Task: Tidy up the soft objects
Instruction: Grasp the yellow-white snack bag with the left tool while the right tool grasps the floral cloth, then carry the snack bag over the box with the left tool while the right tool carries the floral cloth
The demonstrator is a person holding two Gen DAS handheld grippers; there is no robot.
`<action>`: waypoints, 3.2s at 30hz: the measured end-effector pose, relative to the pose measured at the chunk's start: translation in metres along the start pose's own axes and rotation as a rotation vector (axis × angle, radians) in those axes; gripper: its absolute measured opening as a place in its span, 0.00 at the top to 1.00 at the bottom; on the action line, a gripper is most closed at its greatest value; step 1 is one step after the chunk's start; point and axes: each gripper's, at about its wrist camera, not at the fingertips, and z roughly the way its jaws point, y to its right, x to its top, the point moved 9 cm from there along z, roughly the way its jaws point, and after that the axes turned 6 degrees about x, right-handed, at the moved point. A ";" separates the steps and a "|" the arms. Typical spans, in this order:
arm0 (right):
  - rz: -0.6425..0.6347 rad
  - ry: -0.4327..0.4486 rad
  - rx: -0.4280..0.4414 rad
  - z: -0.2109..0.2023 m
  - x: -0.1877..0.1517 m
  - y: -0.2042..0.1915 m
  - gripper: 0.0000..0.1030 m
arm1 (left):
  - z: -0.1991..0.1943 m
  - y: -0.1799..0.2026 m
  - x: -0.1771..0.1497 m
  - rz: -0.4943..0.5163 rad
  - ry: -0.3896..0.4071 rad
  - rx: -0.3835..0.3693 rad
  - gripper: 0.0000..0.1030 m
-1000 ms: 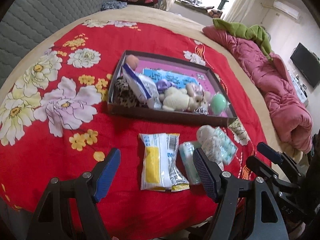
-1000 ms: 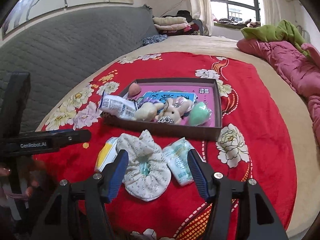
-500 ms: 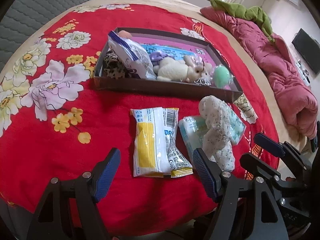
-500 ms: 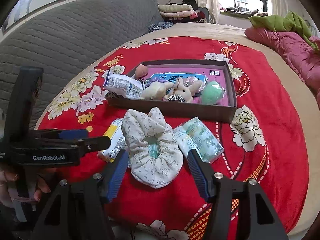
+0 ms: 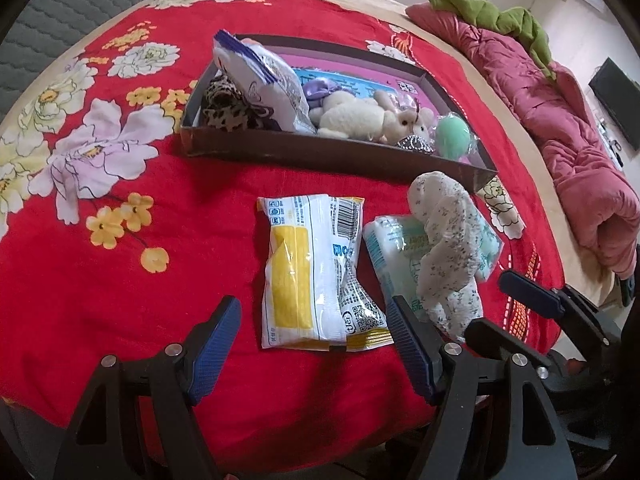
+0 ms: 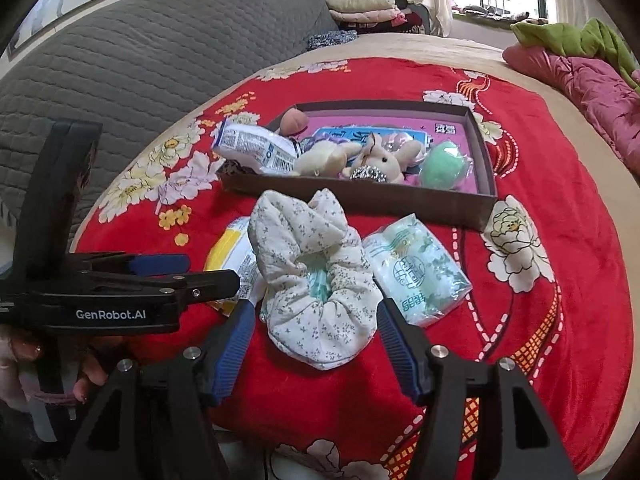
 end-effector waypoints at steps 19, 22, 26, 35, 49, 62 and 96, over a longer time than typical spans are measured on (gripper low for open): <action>0.043 -0.029 0.051 0.040 -0.003 0.009 0.58 | 0.023 0.000 0.004 -0.027 -0.019 -0.015 0.26; 0.041 -0.019 0.062 0.039 -0.002 0.009 0.75 | 0.028 0.001 0.004 -0.027 -0.024 -0.007 0.26; 0.045 0.010 0.062 0.033 0.002 0.012 0.85 | 0.034 0.004 0.007 -0.016 -0.022 0.012 0.26; 0.066 0.081 0.065 0.017 0.011 0.017 0.86 | 0.045 0.011 0.015 0.042 0.036 0.089 0.38; 0.095 0.116 0.080 0.006 0.014 0.021 0.86 | 0.018 -0.001 0.012 0.010 0.090 0.038 0.49; 0.100 0.162 0.078 -0.007 0.019 0.025 0.86 | -0.034 -0.003 0.038 -0.007 0.268 0.046 0.49; 0.124 0.260 -0.017 -0.021 0.054 0.058 0.86 | 0.008 -0.016 0.123 -0.099 0.337 0.026 0.49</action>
